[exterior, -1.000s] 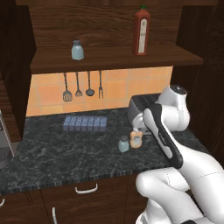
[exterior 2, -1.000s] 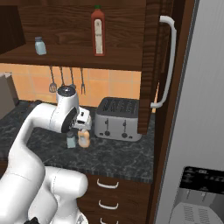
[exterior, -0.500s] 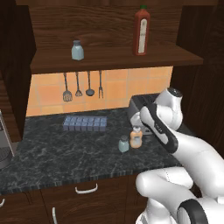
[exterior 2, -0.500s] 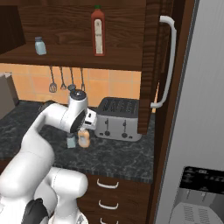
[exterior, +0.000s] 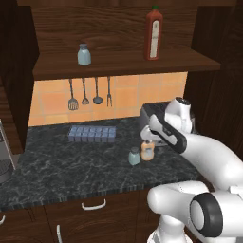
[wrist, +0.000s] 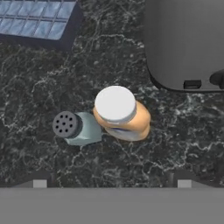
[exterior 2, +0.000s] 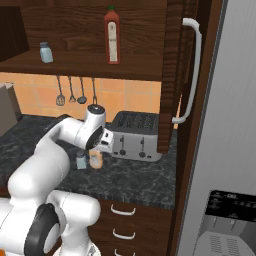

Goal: Put the shaker and condiment bottle from the counter next to their counterparts in the cabinet.

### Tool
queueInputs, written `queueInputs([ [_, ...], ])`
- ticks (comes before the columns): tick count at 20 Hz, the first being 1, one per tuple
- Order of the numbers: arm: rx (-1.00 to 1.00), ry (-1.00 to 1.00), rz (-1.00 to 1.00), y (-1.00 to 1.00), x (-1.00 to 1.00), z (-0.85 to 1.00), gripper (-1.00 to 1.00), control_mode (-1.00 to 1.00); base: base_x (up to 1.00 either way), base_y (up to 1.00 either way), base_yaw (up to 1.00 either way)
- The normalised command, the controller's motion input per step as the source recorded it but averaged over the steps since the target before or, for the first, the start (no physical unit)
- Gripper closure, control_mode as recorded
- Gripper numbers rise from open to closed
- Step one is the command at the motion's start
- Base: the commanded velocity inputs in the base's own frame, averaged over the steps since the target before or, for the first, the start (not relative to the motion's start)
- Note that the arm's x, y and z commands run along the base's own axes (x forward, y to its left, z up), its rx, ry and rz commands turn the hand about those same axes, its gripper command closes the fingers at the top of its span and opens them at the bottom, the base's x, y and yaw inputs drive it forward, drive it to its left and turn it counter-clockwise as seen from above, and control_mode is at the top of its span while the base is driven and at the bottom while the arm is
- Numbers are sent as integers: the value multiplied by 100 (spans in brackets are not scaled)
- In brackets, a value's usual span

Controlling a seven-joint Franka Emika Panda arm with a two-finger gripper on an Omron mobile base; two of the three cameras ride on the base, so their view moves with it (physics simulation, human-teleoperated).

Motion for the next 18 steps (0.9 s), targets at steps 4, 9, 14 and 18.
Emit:
queueInputs([
  [4,0,2,0,12,0,-28,-100,-100,0,0,0],
  [9,0,0,0,0,22,-9,-100,-100,0,0,0],
  [14,1,5,-1,0,34,-12,-100,-100,0,0,0],
  [18,3,11,-2,0,43,-18,-100,-100,0,0,0],
])
